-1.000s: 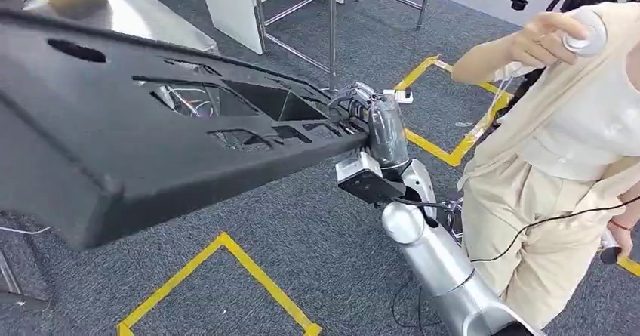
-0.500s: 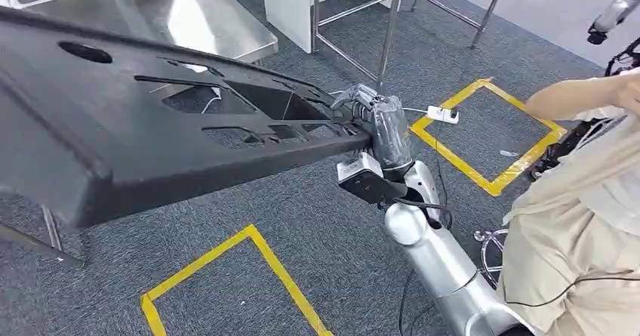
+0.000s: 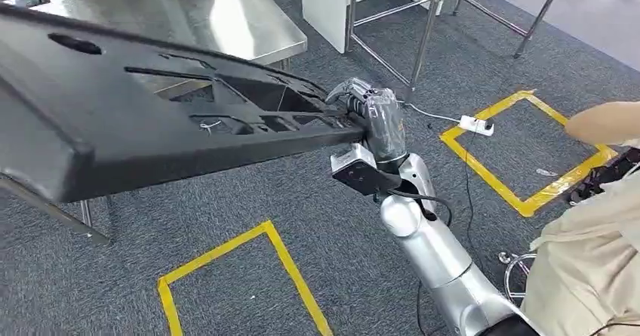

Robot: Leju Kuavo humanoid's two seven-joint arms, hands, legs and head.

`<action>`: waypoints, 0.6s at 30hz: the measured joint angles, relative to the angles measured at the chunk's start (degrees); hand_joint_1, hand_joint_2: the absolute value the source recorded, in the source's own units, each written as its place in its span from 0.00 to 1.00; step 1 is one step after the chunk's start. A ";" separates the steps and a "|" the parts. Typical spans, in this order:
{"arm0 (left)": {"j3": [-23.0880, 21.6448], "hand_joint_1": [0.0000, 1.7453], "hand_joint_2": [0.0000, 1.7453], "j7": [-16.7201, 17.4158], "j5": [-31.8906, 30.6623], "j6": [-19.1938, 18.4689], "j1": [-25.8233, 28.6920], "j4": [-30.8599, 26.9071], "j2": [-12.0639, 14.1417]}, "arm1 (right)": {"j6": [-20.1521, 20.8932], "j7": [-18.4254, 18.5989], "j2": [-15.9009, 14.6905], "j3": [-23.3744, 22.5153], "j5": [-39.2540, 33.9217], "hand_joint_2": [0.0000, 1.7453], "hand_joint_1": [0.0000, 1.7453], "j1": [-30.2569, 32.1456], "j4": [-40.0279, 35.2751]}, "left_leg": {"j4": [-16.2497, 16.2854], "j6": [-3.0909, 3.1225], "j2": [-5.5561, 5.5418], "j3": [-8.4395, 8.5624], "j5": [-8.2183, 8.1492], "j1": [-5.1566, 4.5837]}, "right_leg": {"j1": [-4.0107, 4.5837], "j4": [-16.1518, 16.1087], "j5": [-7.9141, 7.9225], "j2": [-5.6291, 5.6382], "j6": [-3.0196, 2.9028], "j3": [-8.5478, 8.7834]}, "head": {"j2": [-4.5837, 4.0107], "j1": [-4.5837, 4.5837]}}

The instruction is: Take the parts from the cabinet and place them on the table.

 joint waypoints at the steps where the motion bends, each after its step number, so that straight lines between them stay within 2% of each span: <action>1: 0.00 0.00 0.00 0.00 0.00 0.00 -0.04 0.00 0.02 | 0.00 0.00 0.02 0.00 0.00 1.00 1.00 -0.14 0.00 | -4.45 0.80 2.27 2.56 1.35 -0.44 | 0.10 -0.04 -0.19 -0.40 0.14 0.26 | 0.00 0.02; 2: 0.00 0.00 0.00 0.02 0.00 0.00 -0.17 0.00 0.09 | 0.00 -0.04 0.02 0.00 0.00 1.00 1.00 -0.26 0.00 | -4.87 0.89 2.60 2.69 0.79 -0.72 | 0.72 0.03 -0.45 -0.77 0.52 0.31 | 0.00 0.09; 5: 0.00 0.00 0.00 0.02 -0.07 0.02 -0.14 0.00 0.07 | 0.00 -0.04 0.09 0.02 0.00 1.00 1.00 -0.48 0.13 | -5.11 1.72 0.77 2.42 0.75 -1.14 | 0.44 -0.47 -0.66 -2.20 1.36 0.78 | 0.00 0.04; 6: 0.00 0.00 0.00 0.02 -0.07 0.02 -0.13 0.00 0.07 | 0.00 -0.04 0.11 0.02 0.00 1.00 1.00 -0.61 0.11 | -6.06 2.16 0.14 3.09 1.20 -1.01 | 0.89 -0.66 -0.82 -2.47 1.74 1.30 | 0.00 0.09; 7: 0.00 0.00 0.00 0.02 -0.07 0.02 -0.09 0.00 -0.07 | 0.00 -0.04 0.02 0.00 0.02 1.00 1.00 -0.69 0.15 | -6.78 2.32 -0.26 3.82 1.70 -0.46 | 0.68 0.46 -1.32 -0.26 1.93 0.54 | 0.02 0.28; 8: 0.00 0.00 0.00 0.02 -0.07 0.04 -0.12 0.00 -0.11 | 0.00 -0.04 0.00 0.00 0.02 1.00 1.00 -0.80 0.15 | -7.03 2.71 -0.65 4.01 1.91 -0.39 | 0.58 3.29 -2.78 1.99 1.58 -0.63 | 0.00 0.24; 9: 0.00 0.00 0.00 0.02 -0.07 0.02 -0.21 0.00 -0.09 | 0.00 -0.07 -0.11 -0.02 0.00 1.00 1.00 -0.81 0.20 | -7.03 2.76 -1.24 4.01 1.91 -0.39 | 0.38 7.84 -4.69 2.99 1.25 -2.87 | 0.00 0.41; 10: -0.02 0.00 0.00 0.02 -0.07 0.02 -0.28 0.00 -0.11 | 0.00 -0.04 -0.24 0.00 0.00 1.00 1.00 -0.64 0.33 | -7.03 2.83 -1.92 4.01 1.86 -0.39 | 0.24 12.57 -6.44 3.36 1.14 -5.45 | 0.00 0.37; 11: -0.02 0.00 0.00 0.04 -0.07 0.02 -0.31 0.00 -0.13 | 0.00 -0.04 -0.28 0.00 0.00 1.00 1.00 -0.46 0.44 | -7.01 2.86 -2.67 3.98 1.83 -0.39 | 0.17 16.86 -7.71 3.49 1.33 -7.91 | 0.00 0.41; 12: 0.00 0.00 0.00 0.13 -0.07 0.07 -0.28 0.00 -0.13 | 0.00 -0.04 -0.31 0.00 0.02 1.00 1.00 -0.39 0.61 | -6.99 2.85 -3.47 4.01 1.83 -0.39 | 0.18 18.44 -7.61 3.51 1.81 -9.14 | 0.00 0.41; 13: 0.00 0.00 0.00 0.15 -0.07 0.07 -0.27 0.00 -0.13 | 0.00 -0.04 -0.35 0.00 0.13 1.00 1.00 -0.45 0.66 | -6.92 2.81 -4.40 4.06 1.80 -0.38 | 0.03 16.36 -6.04 3.54 2.61 -8.65 | 0.00 0.41; 14: 0.00 0.00 0.00 0.15 -0.07 0.07 -0.26 0.00 -0.15 | 0.00 -0.02 -0.42 0.00 0.15 1.00 1.00 -0.54 0.68 | -6.88 2.76 -5.05 4.14 1.77 -0.35 | -0.04 12.77 -4.12 3.59 3.25 -7.06 | 0.00 0.44; 15: 0.00 0.00 0.00 0.15 -0.09 0.00 -0.25 0.00 -0.20 | 0.04 -0.02 -0.46 0.00 0.24 1.00 1.00 -0.72 0.68 | -6.74 2.56 -5.78 4.26 1.64 -0.34 | -0.30 7.31 -1.67 3.91 3.91 -4.65 | 0.00 0.41; 16: 0.00 0.00 0.00 0.13 -0.24 -0.09 -0.25 0.00 -0.26 | 0.07 0.02 -0.48 0.00 0.35 1.00 1.00 -1.05 0.68 | -6.39 2.26 -6.50 4.22 1.44 -0.30 | -0.80 1.59 0.54 5.28 4.42 -2.04 | 0.00 0.44; 17: 0.00 0.00 0.00 0.07 -0.50 -0.39 -0.25 0.00 -0.24 | 0.07 0.06 -0.59 0.00 0.44 1.00 1.00 -1.29 0.79 | -5.82 1.80 -6.94 3.91 1.11 -0.71 | -0.79 0.16 0.63 6.34 3.83 -1.59 | 0.02 0.39; 18: -0.02 0.00 0.00 -0.07 -0.63 -0.74 -0.25 0.00 -0.22 | 0.04 0.11 -0.59 0.07 0.59 1.00 1.00 -1.45 0.81 | -5.72 1.47 -7.50 3.70 0.94 -0.61 | -0.73 -0.06 0.95 5.79 2.92 -1.16 | 0.00 0.39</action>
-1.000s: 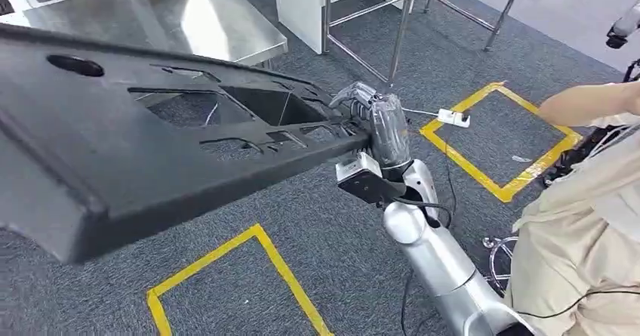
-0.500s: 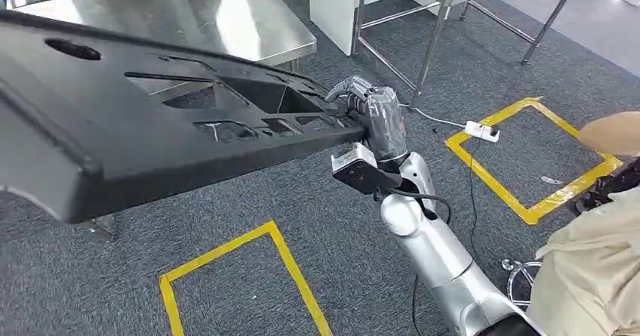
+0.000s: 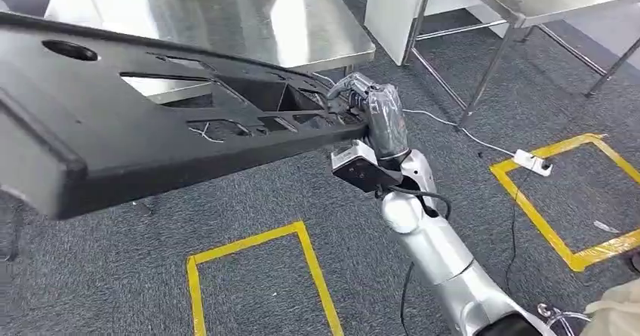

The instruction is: Take the parts from the cabinet and place them on the table.

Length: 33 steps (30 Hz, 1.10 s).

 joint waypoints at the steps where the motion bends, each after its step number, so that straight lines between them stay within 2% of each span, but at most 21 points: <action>1: -0.02 0.00 0.00 -0.07 -0.11 -0.42 0.07 0.00 0.00 | -0.13 0.13 -0.15 0.02 0.20 1.00 1.00 0.02 -0.02 | -0.06 -0.29 -0.27 -0.18 0.08 0.10 | 0.43 0.08 -0.05 -0.39 -0.45 0.01 | 0.00 -0.07; 3: -0.04 0.00 0.00 -0.13 -0.46 -1.09 0.43 0.00 0.10 | -0.57 0.59 -0.48 0.11 0.28 1.00 1.00 0.06 -0.02 | -0.13 -0.88 -0.88 -0.40 0.11 0.38 | 0.34 -0.06 0.14 -1.12 -1.27 0.19 | 0.02 0.00; 4: -0.07 0.00 0.00 -0.17 -0.55 -1.27 0.60 0.00 0.40 | -0.79 0.74 -0.55 0.11 0.39 1.00 1.00 0.08 -0.09 | 0.67 -1.09 0.38 -0.50 -0.41 0.45 | -0.08 -0.34 0.31 -1.61 -1.60 0.45 | 0.00 0.04; 5: -0.13 0.00 0.00 -0.28 -0.61 -1.50 0.61 0.00 0.28 | -1.07 0.81 -0.61 0.11 0.46 1.00 1.00 0.40 -0.24 | 3.00 -1.45 3.24 -1.47 -1.98 0.19 | -0.09 -0.38 0.13 -2.01 -2.31 0.65 | 0.00 -0.50; 7: -0.18 0.00 0.00 -0.28 -0.87 -1.86 0.52 0.00 0.37 | -1.51 0.94 -1.04 0.11 0.83 1.00 1.00 1.23 -0.65 | 11.66 -2.11 5.81 -5.88 -6.22 0.66 | 0.22 -0.36 -0.13 -2.97 -2.74 0.85 | 0.00 -0.52; 9: -0.17 0.00 0.00 -0.28 -1.09 -2.07 0.52 0.00 0.46 | -1.64 1.16 -1.42 0.11 1.27 1.00 1.00 2.00 -0.74 | 18.43 -2.39 6.38 -9.76 -8.15 0.85 | 0.39 -0.33 -0.31 -4.17 -2.85 0.89 | 0.00 -0.52; 11: -0.17 0.00 0.00 -0.28 -1.18 -2.25 0.60 0.00 0.55 | -1.73 1.53 -1.75 0.11 2.01 1.00 1.00 2.65 -1.01 | 13.87 -2.31 6.54 -7.95 -4.52 0.89 | 0.39 -0.33 -0.50 -5.10 -2.85 1.07 | 0.00 -0.52; 13: -0.20 0.00 0.00 -0.28 -1.31 -2.40 0.57 0.00 0.68 | -1.88 1.79 -2.23 0.13 3.85 1.00 1.00 2.97 -1.36 | 3.15 -1.76 7.38 -2.20 0.14 0.83 | 0.42 -0.34 -0.74 -5.42 -2.55 1.44 | 0.00 -0.52; 14: -0.22 0.00 0.00 -0.31 -1.46 -2.47 0.52 0.00 0.72 | -1.81 1.95 -2.43 0.17 4.31 1.00 1.00 3.10 -1.55 | 0.12 -1.41 8.16 -0.69 -0.04 0.58 | 0.62 -0.34 -0.92 -5.80 -2.27 1.54 | 0.00 -0.50; 18: -0.42 0.00 0.00 -0.57 -1.95 -2.53 0.55 0.00 0.83 | -1.57 2.73 -2.78 0.35 5.31 1.00 1.00 3.78 -1.86 | -0.09 -0.22 7.15 -0.67 -0.16 -0.01 | 0.98 -0.99 -1.01 -6.47 -1.07 1.97 | 0.00 -0.52; 19: -0.46 0.00 0.00 -0.61 -2.03 -2.51 0.52 0.00 0.87 | -1.57 2.84 -2.84 0.33 5.40 1.00 1.00 3.82 -2.03 | -1.16 0.27 6.94 0.24 0.53 0.63 | 1.73 -0.57 -1.32 -5.95 -0.64 1.45 | 0.02 -0.39; 20: -0.55 0.00 0.00 -0.66 -2.07 -2.45 0.55 0.00 0.83 | -1.55 2.93 -3.10 0.31 5.40 1.00 1.00 3.83 -2.05 | -1.54 0.44 6.94 0.69 0.65 0.49 | 1.07 0.95 -2.07 -4.44 -0.73 1.17 | 0.00 -0.17; 21: -0.63 0.00 0.00 -0.81 -2.10 -2.34 0.52 -0.02 0.81 | -1.55 2.99 -3.13 0.28 5.33 1.00 1.00 3.85 -2.12 | -1.60 0.86 6.84 0.82 0.68 0.55 | 1.02 4.55 -3.89 -3.14 -1.28 -0.59 | 0.02 -0.24; 23: -0.72 0.00 0.00 -1.35 -2.08 -2.23 0.26 0.00 0.81 | -1.44 3.19 -3.26 0.20 4.90 1.00 1.00 4.29 -2.12 | -1.57 0.99 6.23 0.79 0.59 0.54 | 0.94 14.67 -7.80 -2.40 -1.69 -6.12 | 0.02 -0.15; 24: -0.74 0.00 0.00 -1.79 -2.01 -2.18 0.23 0.00 0.79 | -1.31 3.32 -3.26 0.17 4.65 1.00 1.00 4.46 -2.12 | -1.55 0.99 5.88 0.78 0.55 0.52 | 0.98 18.36 -8.64 -2.23 -1.40 -8.19 | 0.00 -0.09; 25: -0.76 0.00 0.00 -2.31 -1.88 -2.14 0.23 0.00 0.79 | -1.22 3.56 -3.28 0.11 4.44 1.00 1.00 4.62 -2.12 | -1.53 0.99 5.48 0.83 0.52 0.52 | 0.94 18.73 -8.14 -2.22 -0.94 -8.76 | 0.00 -0.09; 26: -0.76 0.00 0.00 -3.11 -1.81 -2.07 0.24 0.00 0.79 | -1.20 3.67 -3.28 -0.07 4.44 1.00 1.00 4.65 -2.10 | -1.49 0.92 5.16 0.91 0.46 0.53 | 0.92 16.07 -6.48 -2.23 -0.29 -7.71 | 0.00 -0.06; 27: -0.74 0.00 0.00 -4.33 -1.64 -2.23 0.23 -0.02 0.79 | -1.36 3.69 -3.34 -0.44 4.52 1.00 1.00 4.61 -2.10 | -1.45 0.76 4.74 1.03 0.35 0.58 | 0.81 10.15 -3.73 -2.24 0.47 -4.99 | 0.00 -0.09; 29: -0.74 0.00 0.00 -7.11 -1.49 -3.26 0.22 -0.07 0.92 | -1.81 3.82 -3.48 -1.25 4.59 1.00 1.00 4.58 -2.05 | -1.04 0.20 4.20 1.06 -0.02 0.54 | 0.22 0.07 0.02 -2.09 1.12 -0.22 | 0.00 -0.04; 31: -0.87 0.00 0.00 -10.13 -1.79 -5.14 0.17 -0.22 1.42 | -2.72 4.30 -3.78 -2.46 5.48 1.00 1.00 4.86 -1.84 | -0.44 -0.48 3.79 0.86 -0.64 0.04 | 0.37 -0.67 0.45 -2.05 -0.26 0.07 | 0.00 -0.08; 33: -1.31 0.00 0.00 -13.54 -2.47 -7.66 0.26 -0.50 2.25 | -4.24 5.00 -4.24 -4.58 6.73 1.00 1.00 5.76 -1.68 | -0.21 1.08 3.78 0.69 -0.59 0.18 | 0.21 -0.74 0.61 -2.06 -0.35 0.24 | 0.00 -0.13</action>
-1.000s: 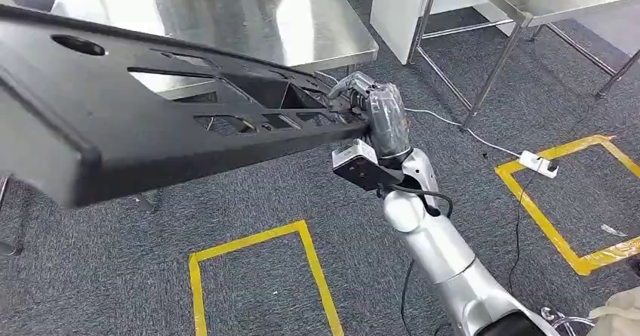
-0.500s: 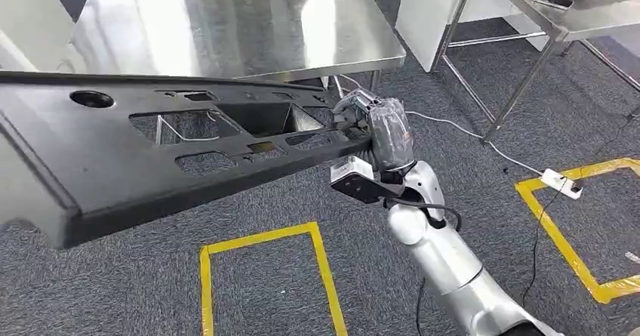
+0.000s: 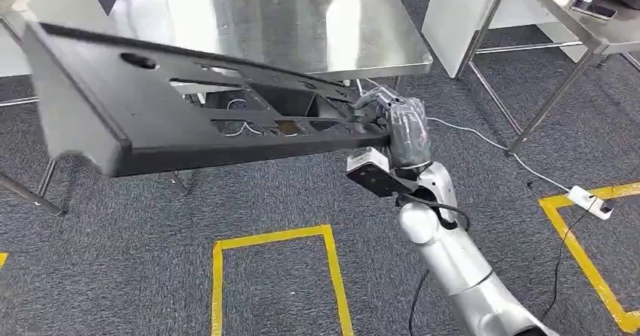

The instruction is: Take the parts from the cabinet and place them on the table.

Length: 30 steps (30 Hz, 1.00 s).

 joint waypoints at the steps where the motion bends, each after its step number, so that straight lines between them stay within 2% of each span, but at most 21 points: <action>1: -0.22 0.00 0.00 -1.50 -0.22 -1.26 0.00 -0.02 0.37 | -0.31 0.15 -0.40 -1.22 0.37 1.00 1.00 0.55 0.09 | -0.09 -0.01 0.01 0.09 -0.03 0.05 | 0.17 0.00 0.02 0.00 -0.04 0.01 | 0.02 0.04; 2: -0.42 0.00 0.00 -2.98 -0.52 -2.28 -0.01 -0.07 0.70 | -0.31 0.15 -0.87 -2.77 0.72 1.00 1.00 1.11 0.20 | -0.15 -0.01 0.05 0.15 -0.03 0.08 | 0.22 0.01 0.04 0.03 -0.23 0.00 | 0.00 0.00; 8: -1.47 0.00 0.00 -9.58 -1.27 -5.38 -0.60 -1.09 2.23 | 2.05 1.33 -5.33 -9.05 3.38 1.00 1.00 1.51 2.68 | -0.53 -0.11 0.53 0.34 -0.02 0.13 | 0.41 0.07 -0.04 0.32 -0.37 -0.07 | 0.00 0.02; 10: -1.82 0.00 0.00 -11.21 -1.68 -6.44 -1.33 -1.58 2.45 | 2.82 1.95 -6.89 -9.67 4.99 1.00 1.00 -0.36 4.51 | -0.57 -0.62 0.56 0.29 0.05 0.12 | 0.42 0.10 -0.02 0.34 -0.41 -0.16 | 0.00 0.02; 12: -2.27 0.00 0.00 -11.60 -1.75 -6.70 -2.38 -2.03 2.53 | 3.37 2.32 -8.50 -10.02 5.55 1.00 1.00 -2.48 6.20 | -0.61 -1.44 0.59 0.29 0.02 0.18 | 0.50 0.11 0.01 0.32 -0.46 -0.19 | 0.00 0.02; 13: -2.38 0.00 0.00 -11.62 -1.77 -6.76 -2.68 -2.12 2.60 | 3.45 2.36 -8.90 -10.17 5.71 1.00 1.00 -3.19 6.68 | -0.61 -1.63 0.59 0.29 0.01 0.19 | 0.53 0.11 0.01 0.32 -0.47 -0.19 | 0.00 0.02; 18: -3.87 0.00 0.00 -12.65 -2.84 -6.65 -3.73 -3.11 2.58 | 3.78 3.19 -10.60 -9.91 7.08 1.00 1.00 -6.18 8.59 | -0.58 -1.68 0.61 0.29 0.02 -0.09 | 0.52 0.12 0.03 0.32 -0.48 -0.21 | 0.00 0.02; 21: -4.90 0.00 0.00 -12.80 -2.16 -7.81 -4.72 -4.07 2.58 | 3.58 3.35 -11.30 -8.77 8.54 1.00 1.00 -8.19 9.99 | -0.55 -1.66 0.60 0.28 0.02 -0.29 | 0.51 0.11 0.04 0.31 -0.47 -0.19 | 0.00 0.02; 30: -7.52 0.00 0.00 -12.91 -1.79 -8.45 -5.73 -4.79 2.58 | 0.92 5.23 -11.70 -6.00 12.39 1.00 1.00 -9.41 11.02 | -0.51 -1.58 0.59 0.22 0.00 -0.69 | 0.51 0.10 0.04 0.31 -0.42 -0.20 | 0.00 0.02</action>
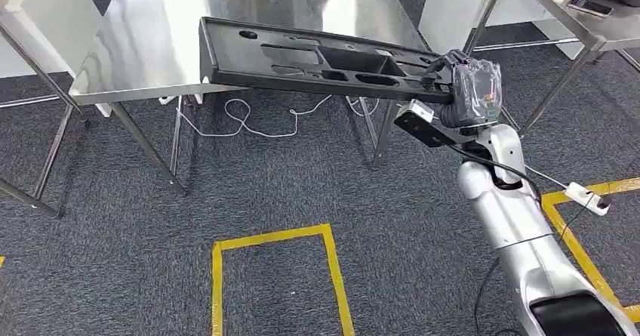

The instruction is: Take the parts from the cabinet and place them on the table.

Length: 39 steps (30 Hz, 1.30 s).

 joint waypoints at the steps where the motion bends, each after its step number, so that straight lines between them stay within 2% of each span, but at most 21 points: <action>1: -0.13 0.00 0.00 0.00 0.00 0.00 -0.05 0.00 0.00 | -0.02 0.00 -0.07 0.15 0.00 1.00 1.00 -0.04 0.02 | 0.01 0.01 0.00 0.00 0.00 -0.01 | 0.00 0.00 -0.01 0.00 0.01 0.00 | 0.02 0.00; 10: -1.33 0.00 0.00 1.38 1.18 -1.66 -0.70 0.04 0.04 | -3.10 0.00 0.13 2.25 3.93 1.00 1.00 0.49 -0.39 | 0.09 0.11 0.00 -0.01 -0.07 -0.06 | -0.02 -0.01 -0.03 0.00 0.09 0.01 | 0.00 0.00; 11: -1.35 0.00 0.00 1.66 1.33 -1.68 -0.72 0.04 0.11 | -3.13 0.00 0.24 2.73 4.02 1.00 1.00 0.70 -0.53 | 0.62 0.41 0.04 -0.25 -0.36 -0.24 | -1.11 -0.24 0.10 -0.01 0.32 0.05 | 0.00 -0.02; 15: -1.48 0.00 0.00 2.53 2.18 -1.68 -0.73 0.09 0.22 | -3.15 0.00 0.59 4.32 4.48 1.00 1.00 0.86 -1.24 | 0.31 1.32 0.04 -0.21 -0.45 0.06 | -0.75 -0.63 0.16 0.03 0.57 0.29 | 0.00 -0.07; 16: -1.55 0.00 0.00 2.69 2.49 -1.70 -0.75 0.09 0.18 | -3.17 0.00 0.59 4.54 4.74 1.00 1.00 0.96 -1.66 | -1.35 1.73 0.05 0.87 0.37 1.01 | -0.02 -0.40 -0.12 0.04 0.79 -0.12 | 0.02 0.06; 17: -1.57 0.00 0.00 2.80 2.65 -1.75 -0.77 0.11 0.02 | -3.23 -0.04 0.72 4.85 4.83 1.00 1.00 0.87 -1.73 | -2.10 1.83 0.12 1.63 0.58 0.69 | -0.29 1.20 -0.68 -0.18 0.65 -0.50 | 0.00 0.11; 19: -1.60 0.00 0.00 3.30 3.15 -2.03 -0.80 0.11 0.00 | -3.39 -0.13 0.85 5.49 4.94 1.00 1.00 0.67 -1.75 | -2.20 2.05 0.28 1.92 0.63 0.91 | -0.28 9.66 -4.01 -0.17 -0.17 -5.03 | 0.00 0.15; 21: -1.59 0.00 0.00 3.89 4.00 -2.51 -0.65 0.20 -0.13 | -3.45 -0.13 0.98 6.08 5.22 1.00 1.00 1.26 -1.75 | -2.12 1.94 0.26 1.97 0.37 0.92 | -0.41 17.25 -5.91 -0.18 0.11 -9.62 | 0.00 0.15; 22: -1.57 0.00 0.00 4.24 4.46 -2.76 -0.50 0.28 -0.22 | -3.45 -0.13 1.03 6.36 5.33 1.00 1.00 1.58 -1.75 | -2.09 1.71 0.19 2.12 0.18 1.05 | -0.67 17.02 -5.08 -0.20 0.73 -10.03 | 0.00 0.20; 23: -1.57 0.00 0.00 4.33 4.70 -2.93 -0.39 0.43 -0.33 | -3.48 -0.13 1.03 6.60 5.40 1.00 1.00 1.68 -1.77 | -2.00 1.40 0.09 2.29 -0.05 1.20 | -0.94 14.54 -3.62 -0.20 1.40 -9.05 | 0.00 0.18; 25: -1.55 0.00 0.00 4.70 5.14 -3.13 -0.32 0.57 -0.46 | -3.54 -0.13 0.92 6.91 5.60 1.00 1.00 1.73 -1.99 | -0.98 0.39 -0.05 2.54 -1.05 1.87 | -1.72 3.54 1.21 -0.25 3.18 -3.77 | 0.00 0.20; 26: -1.55 0.00 0.00 4.85 5.37 -3.28 -0.32 0.55 -0.41 | -3.61 -0.18 0.85 6.97 5.62 1.00 1.00 1.87 -2.19 | -0.04 -0.35 -0.03 2.31 -1.88 1.94 | -1.89 0.78 1.63 -0.36 3.38 -2.55 | 0.00 0.28; 28: -1.53 0.00 0.00 4.96 5.48 -3.45 -0.27 0.55 -0.11 | -3.83 -0.20 0.74 7.10 5.51 1.00 1.00 2.12 -2.51 | 0.44 -1.01 -0.23 1.90 -2.64 1.64 | -1.26 1.14 1.26 0.16 1.45 -1.97 | 0.00 0.26; 31: -1.53 0.00 0.00 5.07 5.53 -3.54 -0.16 0.63 -0.22 | -3.93 -0.20 0.79 7.23 5.55 1.00 1.00 2.52 -2.80 | 0.73 -1.38 -0.04 2.24 -3.32 2.20 | -1.41 1.41 0.67 0.23 -0.01 -1.86 | 0.02 0.13; 32: -1.53 0.00 0.00 5.05 5.53 -3.54 -0.19 0.63 -0.24 | -3.96 -0.20 0.74 7.23 5.55 1.00 1.00 2.53 -2.99 | 2.26 -1.56 0.95 1.78 -4.03 2.15 | -1.30 1.39 0.48 0.21 -0.35 -1.55 | 0.00 0.15; 34: -1.53 0.00 0.00 5.07 5.53 -3.54 -0.25 0.63 -0.22 | -3.96 -0.20 0.72 7.26 5.60 1.00 1.00 2.51 -3.19 | 9.80 -1.90 1.93 -2.41 -7.27 2.13 | -1.03 1.39 0.16 0.15 -0.81 -1.23 | 0.00 0.11; 35: -1.53 0.00 0.00 5.27 5.64 -3.54 -0.18 0.63 -0.24 | -3.96 -0.20 0.72 7.30 5.57 1.00 1.00 2.73 -3.21 | 15.66 -1.91 2.09 -6.12 -9.29 2.13 | -0.77 1.39 -0.07 0.10 -1.13 -1.15 | 0.00 0.13; 36: -1.53 0.00 0.00 5.49 5.73 -3.56 -0.09 0.63 -0.28 | -3.96 -0.20 0.72 7.32 5.57 1.00 1.00 3.05 -3.34 | 19.04 -1.75 2.08 -8.61 -9.83 2.10 | -0.53 1.40 -0.23 0.08 -1.32 -1.04 | 0.00 0.09; 37: -1.53 0.00 0.00 5.64 5.86 -3.56 0.01 0.63 -0.31 | -3.96 -0.20 0.72 7.30 5.57 1.00 1.00 3.38 -3.52 | 19.86 -1.39 2.08 -9.96 -8.93 2.02 | -0.25 1.40 -0.41 0.08 -1.55 -0.84 | 0.02 0.11; 38: -1.53 0.00 0.00 5.79 6.08 -3.56 0.09 0.63 -0.31 | -3.96 -0.20 0.70 7.30 5.57 1.00 1.00 3.57 -3.61 | 17.92 -0.83 2.07 -9.77 -6.71 1.77 | 0.08 1.39 -0.66 0.09 -1.69 -0.51 | 0.00 0.11; 39: -1.53 0.00 0.00 6.01 6.14 -3.56 0.15 0.63 -0.33 | -3.96 -0.20 0.66 7.26 5.57 1.00 1.00 3.67 -3.76 | 13.96 -0.03 2.03 -8.35 -3.68 1.45 | 0.44 1.38 -0.88 0.09 -1.84 -0.04 | 0.02 0.11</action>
